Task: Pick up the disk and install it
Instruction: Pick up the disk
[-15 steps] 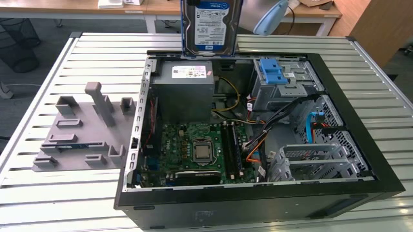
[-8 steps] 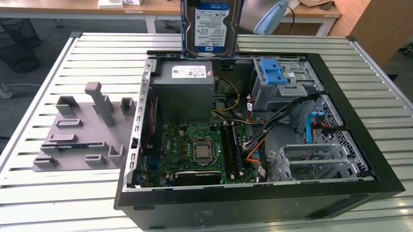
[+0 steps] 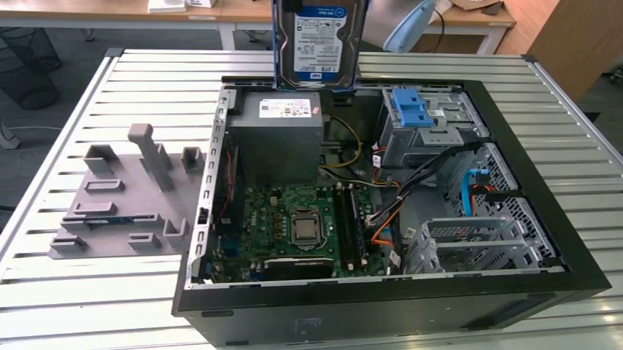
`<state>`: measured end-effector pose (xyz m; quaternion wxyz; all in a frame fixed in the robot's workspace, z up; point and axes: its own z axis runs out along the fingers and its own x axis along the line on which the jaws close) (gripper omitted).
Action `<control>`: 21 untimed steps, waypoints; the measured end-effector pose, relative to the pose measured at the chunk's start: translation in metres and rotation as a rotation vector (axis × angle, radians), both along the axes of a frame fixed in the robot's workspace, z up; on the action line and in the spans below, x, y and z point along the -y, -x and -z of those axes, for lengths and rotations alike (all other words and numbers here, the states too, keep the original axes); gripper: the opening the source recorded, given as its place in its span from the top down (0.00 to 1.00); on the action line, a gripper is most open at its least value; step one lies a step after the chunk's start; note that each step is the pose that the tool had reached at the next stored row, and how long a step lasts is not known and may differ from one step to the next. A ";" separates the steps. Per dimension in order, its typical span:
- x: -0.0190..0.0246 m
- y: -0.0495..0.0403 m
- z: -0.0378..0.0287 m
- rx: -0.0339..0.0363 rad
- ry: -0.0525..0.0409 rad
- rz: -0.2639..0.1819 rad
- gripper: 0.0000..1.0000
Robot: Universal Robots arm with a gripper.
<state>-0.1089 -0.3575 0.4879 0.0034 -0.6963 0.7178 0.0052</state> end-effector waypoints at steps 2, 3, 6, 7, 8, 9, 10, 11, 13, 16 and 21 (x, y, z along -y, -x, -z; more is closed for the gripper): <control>0.0010 0.0000 0.0000 -0.0001 0.0001 0.000 0.64; 0.0015 0.0000 0.0000 -0.0001 0.0001 0.000 0.64; 0.0032 0.0000 0.0000 0.0000 0.0001 0.000 0.64; 0.0038 0.0000 0.0000 0.0000 0.0002 0.000 0.64; 0.0044 0.0000 0.0000 0.0000 0.0002 0.000 0.64; 0.0049 0.0000 0.0000 0.0000 0.0002 0.000 0.64; 0.0055 0.0000 0.0000 0.0000 0.0002 0.000 0.64; 0.0061 0.0000 0.0000 0.0000 0.0002 0.000 0.64; 0.0072 0.0000 0.0000 0.0000 0.0003 0.000 0.64; 0.0089 0.0000 0.0000 0.0000 0.0003 0.000 0.64; 0.0124 0.0000 0.0000 0.0000 0.0005 0.000 0.64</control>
